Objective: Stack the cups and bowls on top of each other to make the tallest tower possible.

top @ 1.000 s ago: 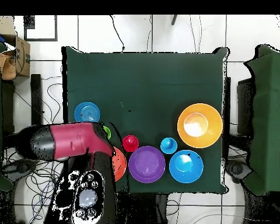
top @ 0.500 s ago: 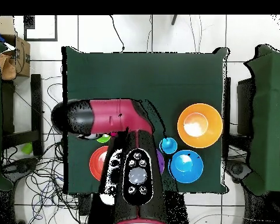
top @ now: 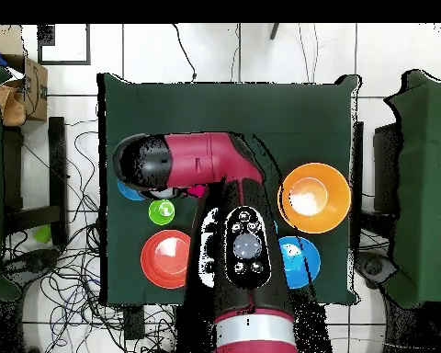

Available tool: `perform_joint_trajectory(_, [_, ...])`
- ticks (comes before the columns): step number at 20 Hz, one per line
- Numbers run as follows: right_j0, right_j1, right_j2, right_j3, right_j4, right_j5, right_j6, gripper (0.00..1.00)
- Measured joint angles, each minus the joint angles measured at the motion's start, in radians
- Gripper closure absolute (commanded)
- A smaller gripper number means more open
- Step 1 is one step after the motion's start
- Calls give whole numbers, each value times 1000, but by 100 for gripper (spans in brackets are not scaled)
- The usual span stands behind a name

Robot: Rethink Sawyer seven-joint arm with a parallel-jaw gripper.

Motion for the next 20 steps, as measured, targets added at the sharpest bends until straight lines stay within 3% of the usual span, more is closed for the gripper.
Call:
perform_joint_trajectory(10, [-64, 28, 74, -19, -88, 0, -48, 100])
perform_joint_trajectory(20, [-157, 7, 140, 98, -214, -78, -62, 100])
